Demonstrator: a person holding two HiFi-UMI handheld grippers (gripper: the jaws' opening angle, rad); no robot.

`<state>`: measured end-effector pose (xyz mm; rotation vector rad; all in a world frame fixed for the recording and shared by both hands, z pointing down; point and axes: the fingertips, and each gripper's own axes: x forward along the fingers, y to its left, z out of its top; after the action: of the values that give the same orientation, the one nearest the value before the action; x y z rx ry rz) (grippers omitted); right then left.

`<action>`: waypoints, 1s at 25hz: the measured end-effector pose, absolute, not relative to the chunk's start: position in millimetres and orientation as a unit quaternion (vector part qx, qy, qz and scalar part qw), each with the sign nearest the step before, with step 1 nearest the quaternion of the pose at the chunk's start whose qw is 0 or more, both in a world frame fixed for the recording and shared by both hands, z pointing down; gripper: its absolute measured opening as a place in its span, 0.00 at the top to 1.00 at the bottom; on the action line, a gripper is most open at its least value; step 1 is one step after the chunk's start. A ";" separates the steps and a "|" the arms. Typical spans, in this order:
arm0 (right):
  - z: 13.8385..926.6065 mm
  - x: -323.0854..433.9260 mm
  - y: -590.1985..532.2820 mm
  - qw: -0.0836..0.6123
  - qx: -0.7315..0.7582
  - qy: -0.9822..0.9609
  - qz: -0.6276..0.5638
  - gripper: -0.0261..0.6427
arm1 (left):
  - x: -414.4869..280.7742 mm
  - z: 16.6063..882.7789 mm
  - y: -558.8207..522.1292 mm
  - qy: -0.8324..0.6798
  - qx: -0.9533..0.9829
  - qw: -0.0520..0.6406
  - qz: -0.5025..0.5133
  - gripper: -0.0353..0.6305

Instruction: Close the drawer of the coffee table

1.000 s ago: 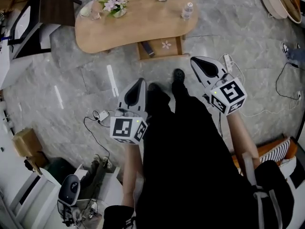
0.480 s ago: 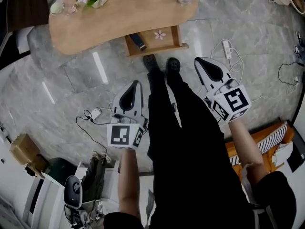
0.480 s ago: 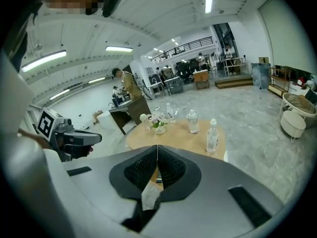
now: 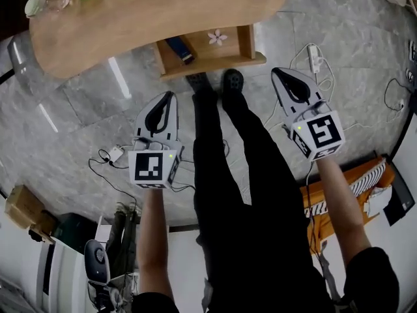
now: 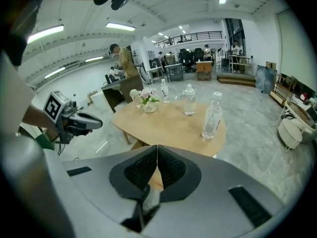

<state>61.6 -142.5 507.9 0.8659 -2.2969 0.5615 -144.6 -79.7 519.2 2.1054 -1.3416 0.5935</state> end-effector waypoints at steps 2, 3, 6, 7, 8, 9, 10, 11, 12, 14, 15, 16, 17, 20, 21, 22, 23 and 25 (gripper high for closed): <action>534.4 63.0 -145.9 0.326 0.331 -0.861 0.207 0.94 | -154.7 544.9 -85.0 -0.494 0.787 0.287 0.233 0.92; 546.4 63.9 -147.5 0.335 0.333 -0.858 0.203 0.94 | -159.6 556.7 -87.7 -0.492 0.786 0.289 0.238 0.92; 579.7 68.6 -149.0 0.363 0.329 -0.849 0.198 0.94 | -171.6 590.0 -92.5 -0.487 0.782 0.294 0.255 0.92; 589.7 69.8 -148.4 0.369 0.327 -0.847 0.201 0.94 | -174.7 601.0 -91.9 -0.484 0.780 0.299 0.261 0.92; 599.1 70.7 -147.8 0.374 0.324 -0.844 0.205 0.94 | -177.4 612.3 -90.4 -0.479 0.778 0.307 0.267 0.92; 608.4 71.6 -147.7 0.380 0.322 -0.842 0.208 0.94 | -179.9 624.2 -88.3 -0.473 0.776 0.315 0.273 0.90; 617.6 72.6 -147.9 0.387 0.320 -0.839 0.209 0.94 | -182.7 636.6 -85.7 -0.465 0.775 0.323 0.281 0.87; 626.5 73.7 -148.1 0.394 0.319 -0.836 0.209 0.94 | -186.2 649.4 -82.7 -0.459 0.772 0.329 0.290 0.81; 635.2 74.8 -147.6 0.402 0.316 -0.834 0.210 0.93 | -190.1 661.8 -79.3 -0.455 0.769 0.333 0.301 0.78; 652.5 77.1 -144.5 0.416 0.306 -0.829 0.213 0.84 | -197.6 685.4 -72.8 -0.449 0.763 0.337 0.322 0.76; 661.0 78.6 -143.0 0.424 0.301 -0.827 0.213 0.81 | -200.4 696.6 -70.1 -0.445 0.760 0.338 0.332 0.73; 669.2 80.4 -141.6 0.431 0.297 -0.825 0.213 0.79 | -202.6 707.7 -67.7 -0.442 0.757 0.340 0.341 0.71; 677.4 82.5 -140.0 0.439 0.292 -0.823 0.211 0.77 | -204.1 718.6 -65.1 -0.438 0.754 0.342 0.349 0.69; 704.5 91.7 -132.6 0.475 0.270 -0.814 0.200 0.70 | -208.0 751.2 -53.8 -0.429 0.741 0.354 0.377 0.59; 714.3 95.9 -129.2 0.490 0.261 -0.809 0.193 0.69 | -209.4 761.9 -48.8 -0.426 0.735 0.358 0.387 0.57; 724.1 100.3 -125.8 0.506 0.251 -0.804 0.186 0.68 | -210.6 771.7 -44.2 -0.423 0.730 0.361 0.397 0.56; 734.0 104.3 -122.7 0.521 0.240 -0.799 0.178 0.67 | -211.6 780.2 -40.7 -0.420 0.726 0.363 0.405 0.55; 752.3 110.9 -118.1 0.547 0.219 -0.791 0.163 0.66 | -213.2 792.4 -37.8 -0.418 0.721 0.366 0.414 0.53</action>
<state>110.9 -118.1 752.3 0.5190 -1.8748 0.3866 -213.2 -37.8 792.4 1.8538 -1.0759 1.0643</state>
